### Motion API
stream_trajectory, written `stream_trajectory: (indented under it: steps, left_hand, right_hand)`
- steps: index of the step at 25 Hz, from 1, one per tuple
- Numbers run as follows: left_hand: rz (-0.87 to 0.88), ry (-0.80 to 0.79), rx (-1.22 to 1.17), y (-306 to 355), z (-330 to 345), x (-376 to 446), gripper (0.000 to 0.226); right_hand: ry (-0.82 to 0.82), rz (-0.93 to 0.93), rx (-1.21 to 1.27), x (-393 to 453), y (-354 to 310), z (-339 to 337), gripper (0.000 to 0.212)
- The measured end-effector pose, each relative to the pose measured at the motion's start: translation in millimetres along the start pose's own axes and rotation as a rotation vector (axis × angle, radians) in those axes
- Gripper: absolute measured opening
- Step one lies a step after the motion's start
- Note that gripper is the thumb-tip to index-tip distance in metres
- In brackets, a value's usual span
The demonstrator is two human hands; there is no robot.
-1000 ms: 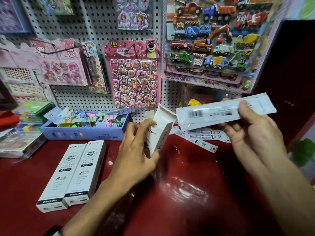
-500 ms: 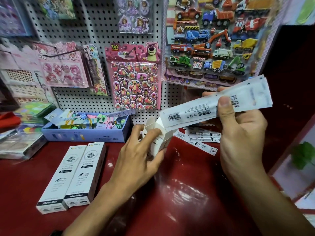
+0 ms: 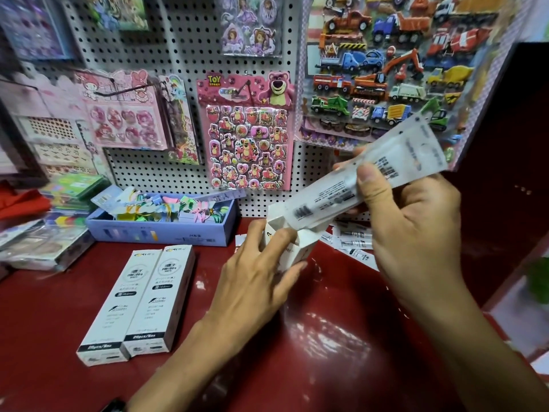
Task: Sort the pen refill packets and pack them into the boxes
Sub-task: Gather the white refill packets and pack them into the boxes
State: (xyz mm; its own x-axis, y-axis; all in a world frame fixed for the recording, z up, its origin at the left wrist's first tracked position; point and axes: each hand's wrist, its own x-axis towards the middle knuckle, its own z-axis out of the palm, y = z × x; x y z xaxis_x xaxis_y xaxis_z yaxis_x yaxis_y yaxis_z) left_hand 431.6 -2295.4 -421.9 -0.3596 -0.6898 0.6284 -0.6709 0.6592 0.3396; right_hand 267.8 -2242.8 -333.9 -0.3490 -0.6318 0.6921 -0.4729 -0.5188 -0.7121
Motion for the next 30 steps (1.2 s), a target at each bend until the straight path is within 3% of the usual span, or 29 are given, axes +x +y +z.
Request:
stream_trajectory:
  steps: [3,7,15,18,21,26,28,30]
  left_hand:
    - [0.040,0.002,0.020,5,4,-1,0.036]
    - [0.051,-0.010,-0.013,4,6,0,0.042]
    - [0.102,-0.016,0.020,9,15,0,0.042]
    - [0.097,-0.013,0.015,11,15,-1,0.038]
    - [0.053,0.004,0.007,7,12,0,0.041]
    - [-0.025,0.029,-0.044,2,2,2,0.062]
    - [-0.144,0.052,0.051,-11,-3,15,0.058]
    - [-0.310,-0.019,0.139,-36,-6,30,0.051]
  right_hand:
    - [0.032,0.010,-0.084,10,-3,-7,0.024]
    - [0.028,0.062,-0.004,20,0,-15,0.017]
    - [-0.389,-0.012,-0.326,4,23,15,0.020]
    - [-0.253,0.041,-0.217,4,30,14,0.021]
    - [-0.362,0.040,-0.243,3,33,15,0.005]
    - [-0.380,-0.071,-0.319,-4,38,19,0.016]
    - [-0.351,-0.109,-0.315,-6,46,20,0.021]
    - [-0.305,-0.015,-0.229,-2,64,19,0.020]
